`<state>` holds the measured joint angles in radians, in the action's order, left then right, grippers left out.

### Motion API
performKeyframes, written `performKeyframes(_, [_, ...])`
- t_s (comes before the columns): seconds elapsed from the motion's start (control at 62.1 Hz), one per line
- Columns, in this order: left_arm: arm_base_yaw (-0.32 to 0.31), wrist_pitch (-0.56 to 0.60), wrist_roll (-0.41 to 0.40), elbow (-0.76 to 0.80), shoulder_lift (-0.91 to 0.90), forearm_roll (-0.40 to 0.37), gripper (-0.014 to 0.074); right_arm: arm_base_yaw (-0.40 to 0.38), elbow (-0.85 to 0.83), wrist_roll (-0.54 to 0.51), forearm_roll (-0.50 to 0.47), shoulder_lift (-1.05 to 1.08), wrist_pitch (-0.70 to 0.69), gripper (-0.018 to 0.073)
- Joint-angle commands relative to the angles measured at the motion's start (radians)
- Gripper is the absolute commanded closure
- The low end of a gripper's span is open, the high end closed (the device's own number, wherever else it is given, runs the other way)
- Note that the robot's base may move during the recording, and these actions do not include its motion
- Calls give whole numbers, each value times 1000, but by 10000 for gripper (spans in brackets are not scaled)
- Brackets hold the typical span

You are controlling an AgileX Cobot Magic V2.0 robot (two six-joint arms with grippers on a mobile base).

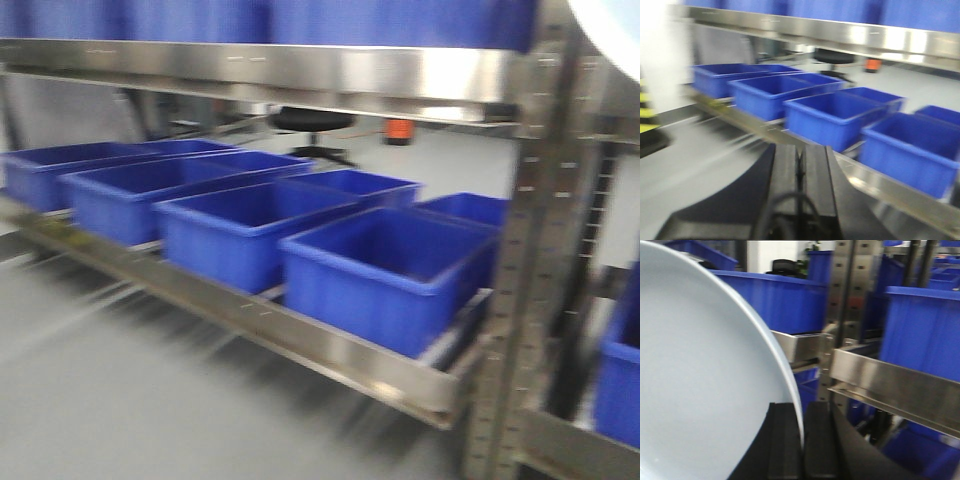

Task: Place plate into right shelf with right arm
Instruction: 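Bring the base up to the shelf, holding the plate near the shelf opening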

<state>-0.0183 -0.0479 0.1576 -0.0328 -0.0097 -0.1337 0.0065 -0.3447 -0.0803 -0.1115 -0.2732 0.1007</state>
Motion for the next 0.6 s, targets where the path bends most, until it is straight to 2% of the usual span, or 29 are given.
performKeyframes(0.0, [-2,90,-7,-10,-10,-8,724,-7,-30,-7,-8,-7,-101,505])
performKeyframes(0.579, [-2,90,-7,-10,-10,-8,724,-7,-30,-7,-8,-7,-101,505])
